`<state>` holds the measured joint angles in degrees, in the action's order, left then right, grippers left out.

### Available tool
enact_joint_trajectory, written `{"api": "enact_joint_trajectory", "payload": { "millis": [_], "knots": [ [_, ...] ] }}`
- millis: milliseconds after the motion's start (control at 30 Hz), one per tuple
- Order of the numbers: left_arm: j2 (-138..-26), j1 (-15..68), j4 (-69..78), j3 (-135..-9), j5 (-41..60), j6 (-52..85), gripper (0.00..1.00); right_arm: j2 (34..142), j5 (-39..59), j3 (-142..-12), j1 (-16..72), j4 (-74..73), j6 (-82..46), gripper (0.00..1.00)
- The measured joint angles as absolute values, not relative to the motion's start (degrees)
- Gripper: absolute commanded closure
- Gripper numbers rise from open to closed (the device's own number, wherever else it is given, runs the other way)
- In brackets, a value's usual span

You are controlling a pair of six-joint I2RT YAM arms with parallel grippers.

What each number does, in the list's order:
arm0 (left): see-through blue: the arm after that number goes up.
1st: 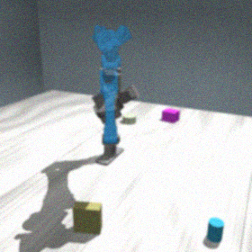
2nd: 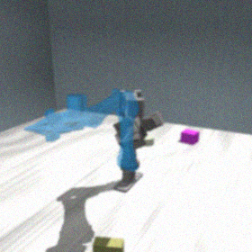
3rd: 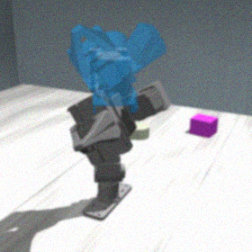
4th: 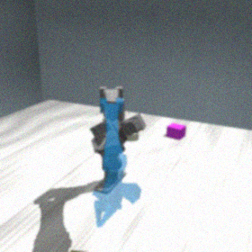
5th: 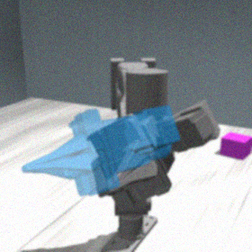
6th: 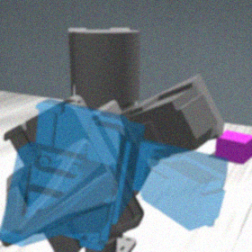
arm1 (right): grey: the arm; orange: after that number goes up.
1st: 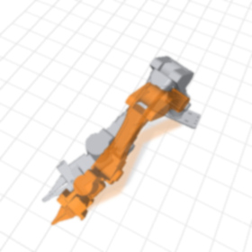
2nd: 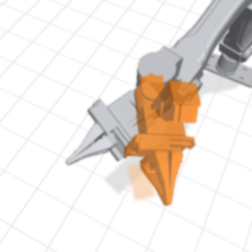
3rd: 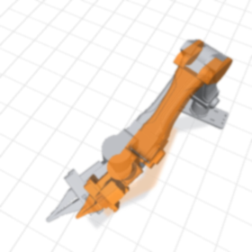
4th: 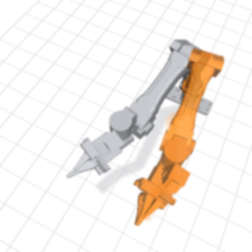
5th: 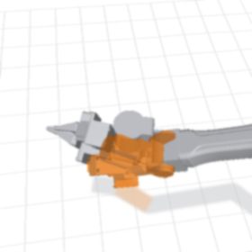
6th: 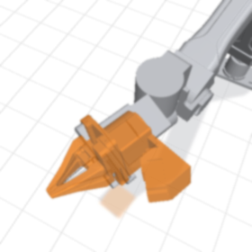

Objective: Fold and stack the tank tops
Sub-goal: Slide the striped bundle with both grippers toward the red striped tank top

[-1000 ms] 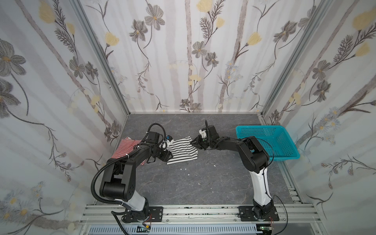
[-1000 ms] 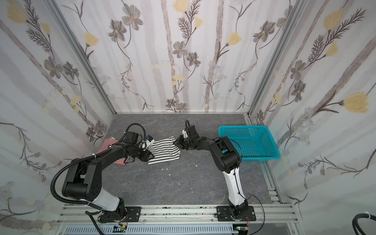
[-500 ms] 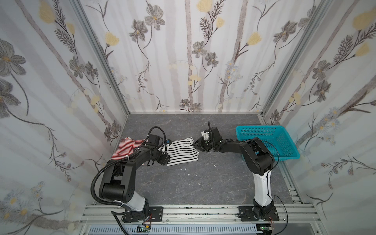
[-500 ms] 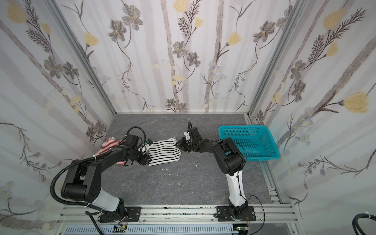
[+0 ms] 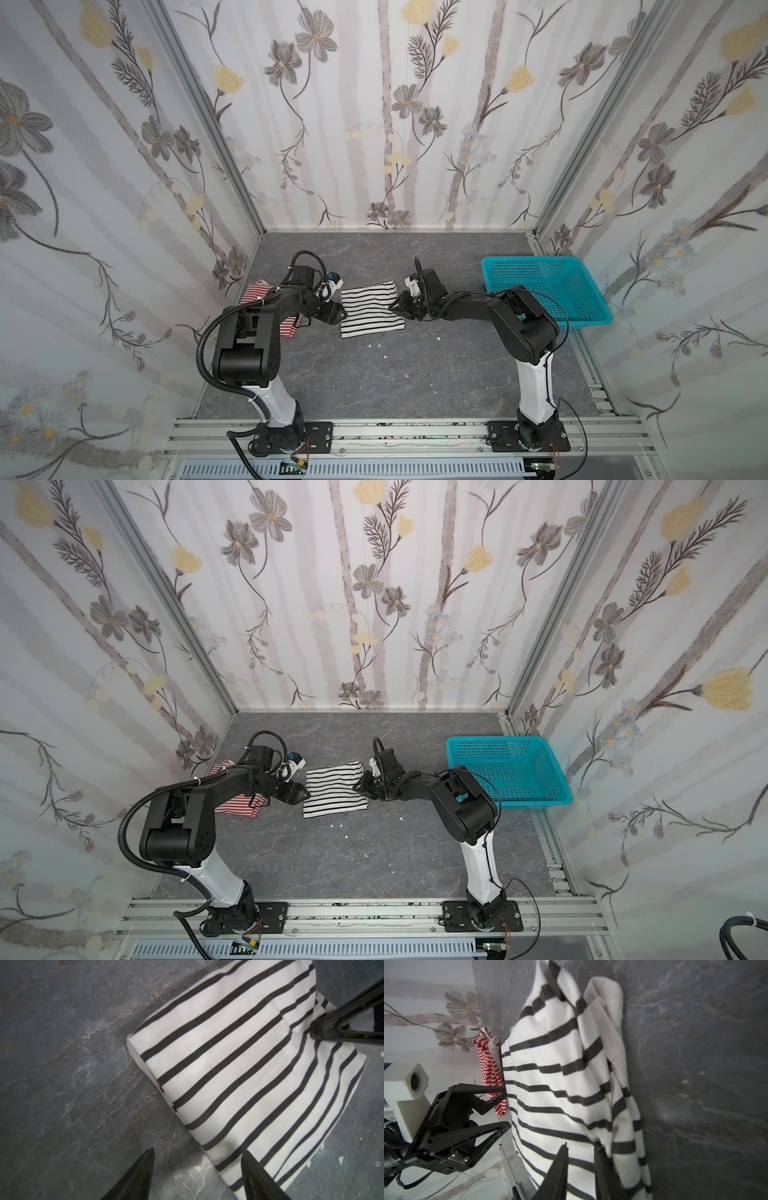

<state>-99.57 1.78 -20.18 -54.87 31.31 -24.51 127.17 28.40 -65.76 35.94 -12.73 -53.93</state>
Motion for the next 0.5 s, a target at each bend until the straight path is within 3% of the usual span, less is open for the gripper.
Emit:
{"api": "enact_joint_trajectory", "payload": {
  "millis": [500],
  "knots": [
    [-108.42, 1.17, -18.24, -59.40, 44.60, -22.52, 0.38, 126.10, 28.82, -59.00, 36.10, -23.22, -56.53, 0.75]
  ]
}}
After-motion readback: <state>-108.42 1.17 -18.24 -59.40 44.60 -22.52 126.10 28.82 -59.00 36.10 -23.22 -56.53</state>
